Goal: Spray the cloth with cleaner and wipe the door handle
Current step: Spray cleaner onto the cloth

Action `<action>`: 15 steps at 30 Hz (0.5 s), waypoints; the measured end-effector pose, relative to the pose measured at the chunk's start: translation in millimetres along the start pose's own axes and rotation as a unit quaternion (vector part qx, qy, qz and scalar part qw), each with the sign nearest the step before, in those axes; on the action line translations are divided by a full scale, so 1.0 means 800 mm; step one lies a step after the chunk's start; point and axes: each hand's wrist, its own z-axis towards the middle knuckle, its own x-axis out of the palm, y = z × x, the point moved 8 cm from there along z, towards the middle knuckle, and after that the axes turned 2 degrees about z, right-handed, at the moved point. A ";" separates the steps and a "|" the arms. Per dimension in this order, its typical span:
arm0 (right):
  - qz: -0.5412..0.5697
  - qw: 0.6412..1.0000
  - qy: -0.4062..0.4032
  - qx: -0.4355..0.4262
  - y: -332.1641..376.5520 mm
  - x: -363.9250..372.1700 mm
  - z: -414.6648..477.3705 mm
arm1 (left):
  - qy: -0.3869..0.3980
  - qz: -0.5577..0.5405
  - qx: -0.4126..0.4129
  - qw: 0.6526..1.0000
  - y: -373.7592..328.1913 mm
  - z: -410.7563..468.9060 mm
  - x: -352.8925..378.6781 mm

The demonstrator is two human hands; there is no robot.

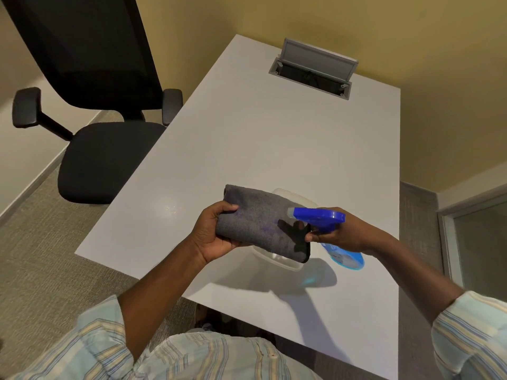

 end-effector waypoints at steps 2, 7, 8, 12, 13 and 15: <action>-0.012 1.000 -0.007 0.001 0.001 0.000 0.004 | 0.003 -0.002 0.001 1.000 0.000 0.000 -0.002; -0.042 0.999 -0.015 0.011 0.004 0.004 0.013 | -0.005 0.001 0.001 1.000 -0.002 0.000 -0.007; -0.048 0.999 -0.022 0.012 0.005 0.005 0.015 | -0.006 0.003 0.002 1.000 -0.003 0.001 -0.008; -0.072 0.995 -0.074 0.015 0.004 0.001 0.019 | -0.006 0.005 -0.002 1.000 -0.007 0.002 -0.011; -0.078 0.993 -0.084 0.015 0.003 -0.001 0.019 | -0.006 0.006 -0.002 1.000 -0.008 0.003 -0.012; -0.087 0.992 -0.094 0.017 0.001 -0.002 0.019 | -0.010 0.007 -0.003 1.000 -0.009 0.004 -0.014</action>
